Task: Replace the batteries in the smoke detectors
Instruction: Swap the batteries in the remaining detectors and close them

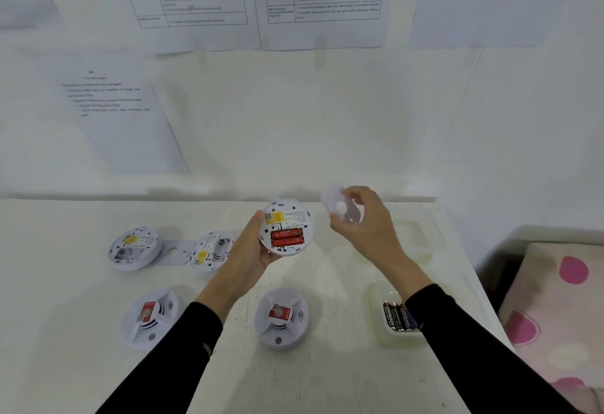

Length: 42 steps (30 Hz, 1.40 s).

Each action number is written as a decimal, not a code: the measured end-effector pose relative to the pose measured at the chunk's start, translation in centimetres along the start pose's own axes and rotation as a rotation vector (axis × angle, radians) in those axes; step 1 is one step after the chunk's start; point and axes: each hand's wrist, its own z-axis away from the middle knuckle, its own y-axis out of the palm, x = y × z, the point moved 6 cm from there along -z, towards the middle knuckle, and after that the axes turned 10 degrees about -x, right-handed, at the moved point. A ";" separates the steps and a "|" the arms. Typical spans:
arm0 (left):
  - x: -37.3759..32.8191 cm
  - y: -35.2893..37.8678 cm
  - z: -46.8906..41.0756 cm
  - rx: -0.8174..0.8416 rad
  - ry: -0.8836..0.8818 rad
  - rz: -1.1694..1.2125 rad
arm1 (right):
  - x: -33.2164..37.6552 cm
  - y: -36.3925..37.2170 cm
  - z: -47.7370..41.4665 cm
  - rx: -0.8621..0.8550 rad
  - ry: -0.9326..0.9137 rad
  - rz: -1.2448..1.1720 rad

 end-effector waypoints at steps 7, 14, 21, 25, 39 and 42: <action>0.9 2.2 0.2 0.065 -0.007 -0.009 | 3.9 0.4 2.3 0.209 -0.228 0.003; 1.6 3.7 0.2 0.093 -0.034 0.065 | 3.8 1.6 3.8 -0.033 -0.283 0.119; 1.9 4.7 0.3 0.072 0.005 0.122 | 3.4 2.5 4.4 -0.134 -0.159 0.073; 2.1 4.5 0.1 0.043 -0.008 0.163 | 3.2 2.4 4.5 -0.146 -0.124 0.045; 2.3 4.6 -0.3 0.039 -0.007 0.217 | 2.7 2.4 4.7 -0.169 -0.082 0.081; 2.3 4.8 -0.2 0.044 -0.004 0.201 | 2.6 2.4 4.6 -0.165 -0.031 0.060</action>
